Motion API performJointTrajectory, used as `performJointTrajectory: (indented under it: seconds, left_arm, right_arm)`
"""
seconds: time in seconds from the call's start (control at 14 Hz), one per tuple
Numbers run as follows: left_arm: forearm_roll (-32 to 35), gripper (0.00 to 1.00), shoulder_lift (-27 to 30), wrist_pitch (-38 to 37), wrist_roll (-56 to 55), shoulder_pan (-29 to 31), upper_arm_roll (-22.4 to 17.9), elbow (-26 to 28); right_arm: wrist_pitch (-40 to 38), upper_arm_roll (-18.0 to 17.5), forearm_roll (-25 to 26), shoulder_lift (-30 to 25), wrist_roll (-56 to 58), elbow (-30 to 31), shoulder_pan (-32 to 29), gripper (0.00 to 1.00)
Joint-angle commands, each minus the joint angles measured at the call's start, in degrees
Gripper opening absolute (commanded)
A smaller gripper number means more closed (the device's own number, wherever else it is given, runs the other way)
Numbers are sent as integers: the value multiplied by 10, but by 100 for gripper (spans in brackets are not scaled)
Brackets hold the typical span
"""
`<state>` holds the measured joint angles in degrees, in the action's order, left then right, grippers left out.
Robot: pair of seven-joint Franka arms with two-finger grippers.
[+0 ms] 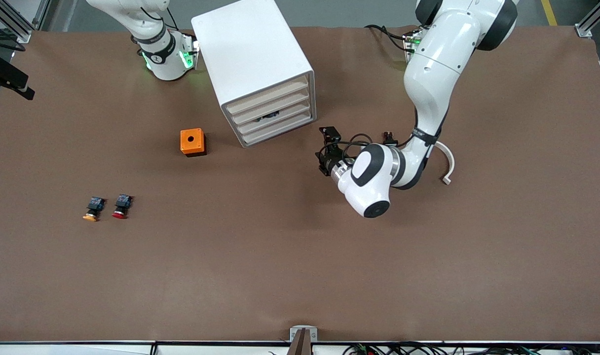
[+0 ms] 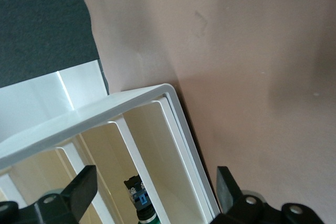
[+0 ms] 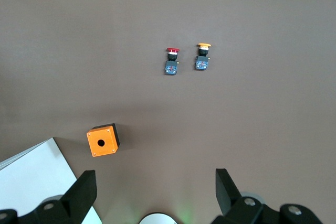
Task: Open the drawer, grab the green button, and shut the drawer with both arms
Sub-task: 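Grasp the drawer handle with the left gripper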
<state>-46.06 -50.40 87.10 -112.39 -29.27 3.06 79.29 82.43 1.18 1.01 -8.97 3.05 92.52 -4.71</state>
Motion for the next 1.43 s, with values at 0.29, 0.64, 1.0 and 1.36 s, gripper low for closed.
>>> performJointTrajectory:
  seconds: [0.29, 0.64, 1.0, 1.36]
  left_arm:
    - [-53, 74, -32, -30, -78, -15, 4, -22]
    - [-87, 51, -53, -36, -86, -14, 13, -23]
    - [-107, 51, -62, -36, -110, -23, 14, -21]
    - [-122, 51, -72, -40, -115, -42, 15, -20]
  right_arm:
    - [-3, -4, 9, 8, -1, -13, 0, 100]
    - [4, -2, 10, 67, 0, -14, 0, 100]
    - [5, 1, 28, 162, 6, -53, -7, 100]
    - [12, 1, 42, 174, 6, -60, -6, 100]
